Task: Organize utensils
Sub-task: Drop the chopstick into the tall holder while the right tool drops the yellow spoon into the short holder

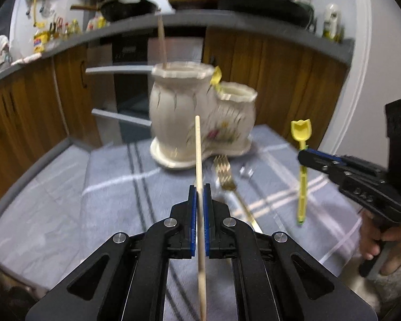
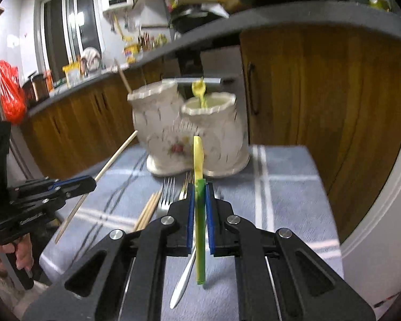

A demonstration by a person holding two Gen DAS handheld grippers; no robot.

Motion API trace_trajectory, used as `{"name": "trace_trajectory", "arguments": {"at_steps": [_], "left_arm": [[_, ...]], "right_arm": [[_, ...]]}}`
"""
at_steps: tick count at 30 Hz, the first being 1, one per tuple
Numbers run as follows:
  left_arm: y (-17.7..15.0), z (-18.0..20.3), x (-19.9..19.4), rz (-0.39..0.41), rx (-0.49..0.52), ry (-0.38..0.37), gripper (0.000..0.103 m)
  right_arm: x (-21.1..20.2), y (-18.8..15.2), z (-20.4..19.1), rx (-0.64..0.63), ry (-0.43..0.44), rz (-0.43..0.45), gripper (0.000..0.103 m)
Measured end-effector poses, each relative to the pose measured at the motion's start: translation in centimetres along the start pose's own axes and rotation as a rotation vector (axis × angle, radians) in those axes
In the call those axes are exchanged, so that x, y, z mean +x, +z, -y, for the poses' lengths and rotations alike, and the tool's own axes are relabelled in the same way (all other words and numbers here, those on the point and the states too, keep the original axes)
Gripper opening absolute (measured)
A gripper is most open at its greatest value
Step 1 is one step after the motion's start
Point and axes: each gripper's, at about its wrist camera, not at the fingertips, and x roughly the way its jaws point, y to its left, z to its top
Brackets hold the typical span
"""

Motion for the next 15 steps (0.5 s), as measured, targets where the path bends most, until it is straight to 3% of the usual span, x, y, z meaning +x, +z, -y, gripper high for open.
{"name": "trace_trajectory", "arguments": {"at_steps": [7, 15], "left_arm": [[1.7, 0.4, -0.6, 0.113, 0.006, -0.051, 0.005], [6.2, 0.0, -1.0, 0.275, -0.001, -0.061, 0.005]], "right_arm": [[-0.4, 2.2, 0.2, -0.013, 0.004, 0.106, 0.008], [1.3, 7.5, 1.3, 0.033, 0.034, 0.192, 0.008]]}}
